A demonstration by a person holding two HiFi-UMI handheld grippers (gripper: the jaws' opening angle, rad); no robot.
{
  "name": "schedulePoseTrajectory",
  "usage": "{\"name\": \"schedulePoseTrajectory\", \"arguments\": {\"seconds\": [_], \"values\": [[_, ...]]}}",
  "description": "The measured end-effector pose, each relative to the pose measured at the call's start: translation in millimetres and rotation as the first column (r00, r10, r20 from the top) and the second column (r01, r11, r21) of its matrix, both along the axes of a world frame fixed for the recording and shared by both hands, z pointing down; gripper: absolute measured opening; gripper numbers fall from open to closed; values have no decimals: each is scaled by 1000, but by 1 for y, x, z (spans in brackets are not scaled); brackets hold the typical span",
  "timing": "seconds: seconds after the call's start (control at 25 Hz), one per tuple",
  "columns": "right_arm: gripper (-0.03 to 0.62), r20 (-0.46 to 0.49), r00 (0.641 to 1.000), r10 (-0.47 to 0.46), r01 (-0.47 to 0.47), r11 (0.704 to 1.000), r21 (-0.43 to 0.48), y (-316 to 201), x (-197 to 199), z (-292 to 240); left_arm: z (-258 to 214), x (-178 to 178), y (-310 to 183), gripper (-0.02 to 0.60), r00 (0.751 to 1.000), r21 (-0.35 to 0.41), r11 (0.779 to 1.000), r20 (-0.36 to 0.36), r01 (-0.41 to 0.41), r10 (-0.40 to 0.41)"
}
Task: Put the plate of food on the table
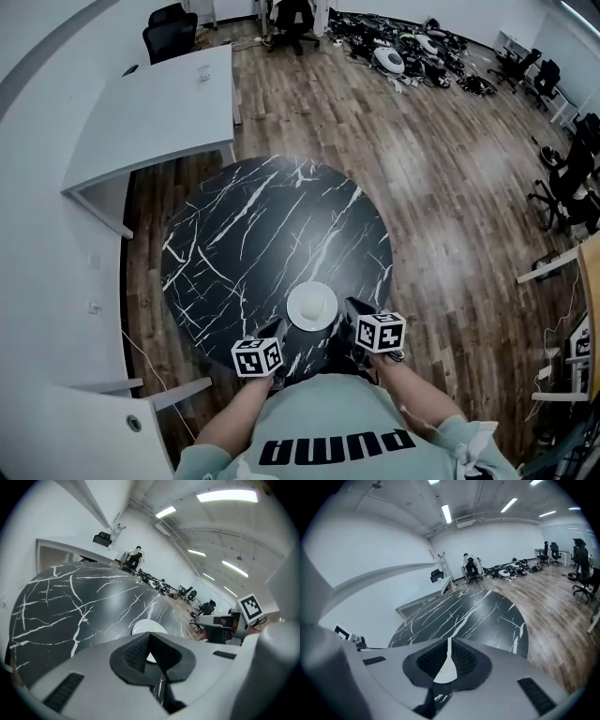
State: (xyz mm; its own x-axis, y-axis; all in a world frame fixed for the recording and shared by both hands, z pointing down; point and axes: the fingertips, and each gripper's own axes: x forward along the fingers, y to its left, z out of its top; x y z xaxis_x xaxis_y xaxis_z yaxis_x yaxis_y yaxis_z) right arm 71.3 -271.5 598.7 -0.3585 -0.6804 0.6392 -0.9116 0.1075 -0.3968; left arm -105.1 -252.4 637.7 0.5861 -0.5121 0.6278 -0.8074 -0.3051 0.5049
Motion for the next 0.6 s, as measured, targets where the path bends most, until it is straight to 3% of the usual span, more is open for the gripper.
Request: {"name": "schedulePoseTrajectory", "arguments": {"seconds": [0.24, 0.6], "values": [[11, -7, 1000, -8, 9, 996, 83, 17, -20, -52, -65, 22, 8, 7, 997, 159, 984, 8, -76, 75], [11, -39, 999, -1, 10, 975, 222, 38, -29, -122, -150, 36, 22, 7, 994, 346, 933, -8, -101, 111]]}}
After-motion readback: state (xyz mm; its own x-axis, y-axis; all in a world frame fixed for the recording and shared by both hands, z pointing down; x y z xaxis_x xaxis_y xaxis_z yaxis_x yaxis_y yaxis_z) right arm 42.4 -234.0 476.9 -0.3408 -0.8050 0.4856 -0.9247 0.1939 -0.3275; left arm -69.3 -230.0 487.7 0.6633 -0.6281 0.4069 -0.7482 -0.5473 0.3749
